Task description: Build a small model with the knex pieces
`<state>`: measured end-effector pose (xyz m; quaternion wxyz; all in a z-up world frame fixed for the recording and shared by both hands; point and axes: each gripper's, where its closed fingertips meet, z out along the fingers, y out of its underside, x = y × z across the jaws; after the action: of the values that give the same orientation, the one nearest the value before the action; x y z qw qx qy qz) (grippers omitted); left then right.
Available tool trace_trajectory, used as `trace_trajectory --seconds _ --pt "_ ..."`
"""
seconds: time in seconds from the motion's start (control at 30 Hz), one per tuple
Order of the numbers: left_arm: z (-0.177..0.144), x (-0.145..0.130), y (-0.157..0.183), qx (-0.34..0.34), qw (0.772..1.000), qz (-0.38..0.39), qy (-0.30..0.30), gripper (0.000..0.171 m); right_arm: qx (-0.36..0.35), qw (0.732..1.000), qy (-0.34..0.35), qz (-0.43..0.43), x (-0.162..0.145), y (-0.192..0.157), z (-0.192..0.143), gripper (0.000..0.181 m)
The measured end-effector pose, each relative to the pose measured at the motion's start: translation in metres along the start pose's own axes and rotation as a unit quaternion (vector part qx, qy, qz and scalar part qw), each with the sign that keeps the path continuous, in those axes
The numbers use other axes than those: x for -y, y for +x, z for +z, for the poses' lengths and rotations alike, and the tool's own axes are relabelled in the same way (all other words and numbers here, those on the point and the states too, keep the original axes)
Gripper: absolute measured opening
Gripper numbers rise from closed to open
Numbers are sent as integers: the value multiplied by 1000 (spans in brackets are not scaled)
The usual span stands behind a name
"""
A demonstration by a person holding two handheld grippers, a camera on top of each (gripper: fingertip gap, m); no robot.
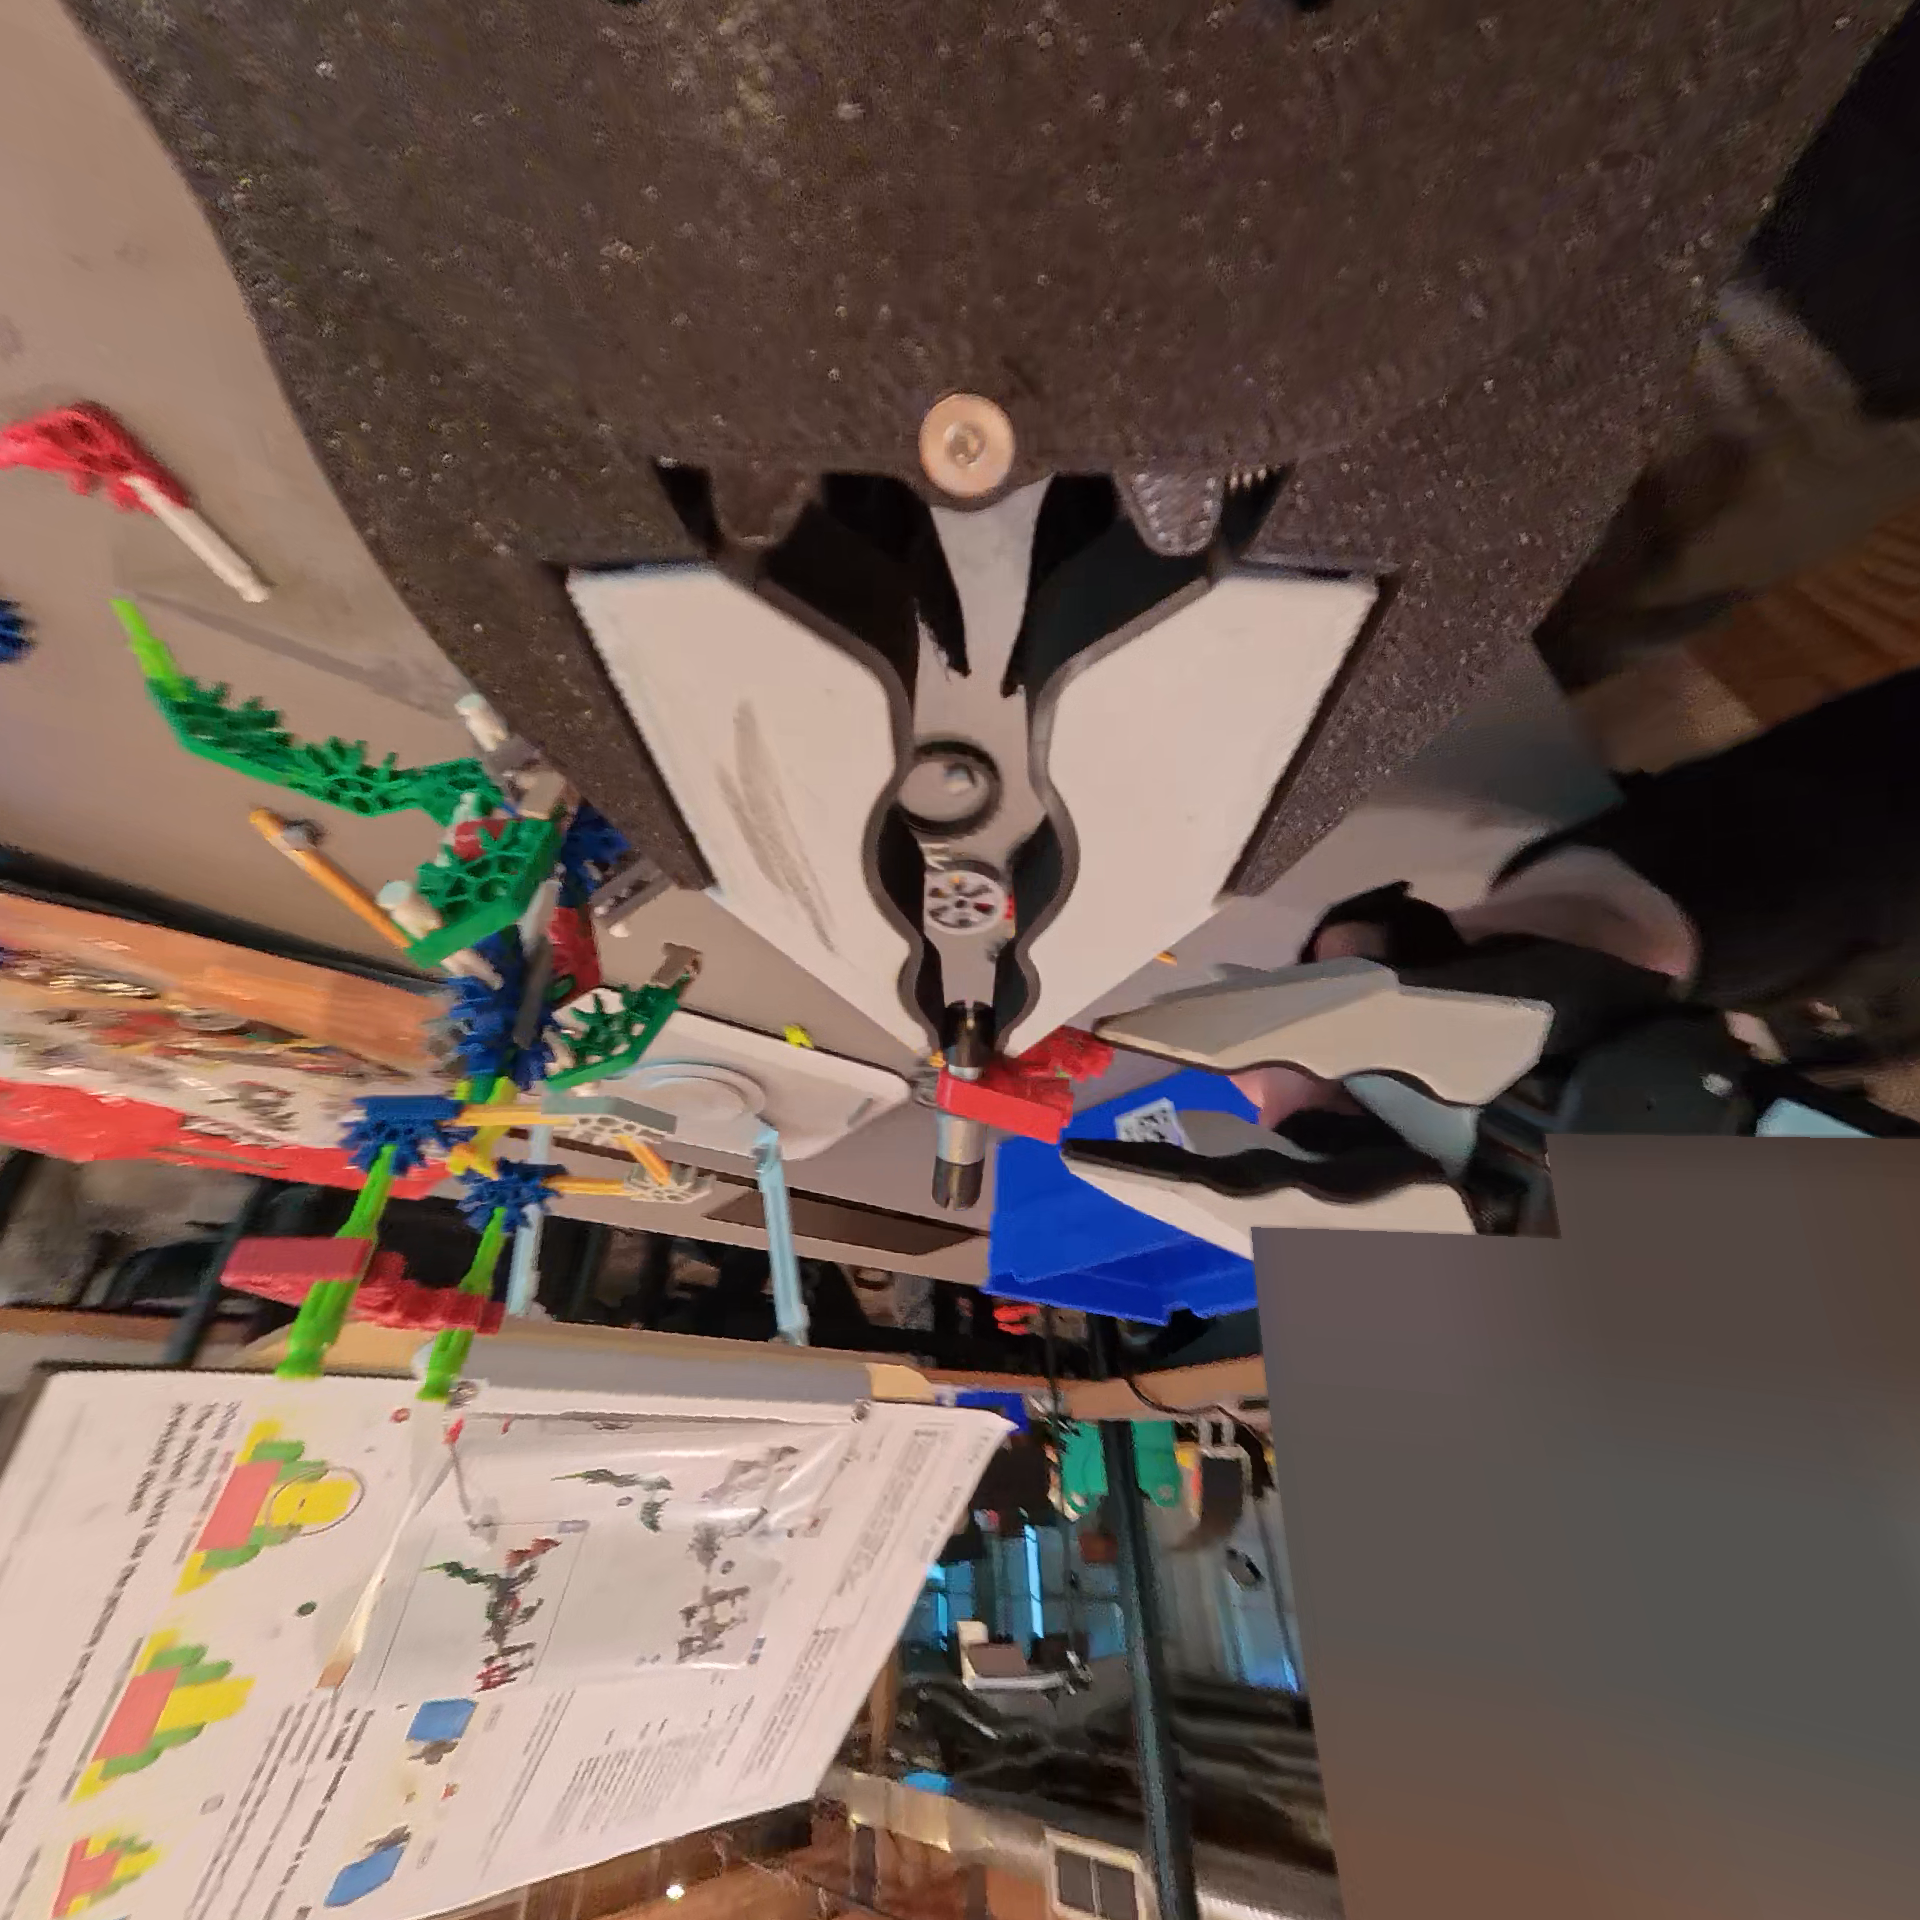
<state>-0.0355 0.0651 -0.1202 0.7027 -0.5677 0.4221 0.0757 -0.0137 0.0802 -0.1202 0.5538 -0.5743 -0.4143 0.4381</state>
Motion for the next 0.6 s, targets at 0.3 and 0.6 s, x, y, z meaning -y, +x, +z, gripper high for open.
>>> trace_trajectory --seconds 0.3,0.6 --pt "8 -9 2 -30 999 3 -21 22 -35 993 -24 -111 -4 -8 11 7" --pt "4 -17 -6 -15 999 -6 -29 23 -41 992 -21 -114 -4 -9 20 7"
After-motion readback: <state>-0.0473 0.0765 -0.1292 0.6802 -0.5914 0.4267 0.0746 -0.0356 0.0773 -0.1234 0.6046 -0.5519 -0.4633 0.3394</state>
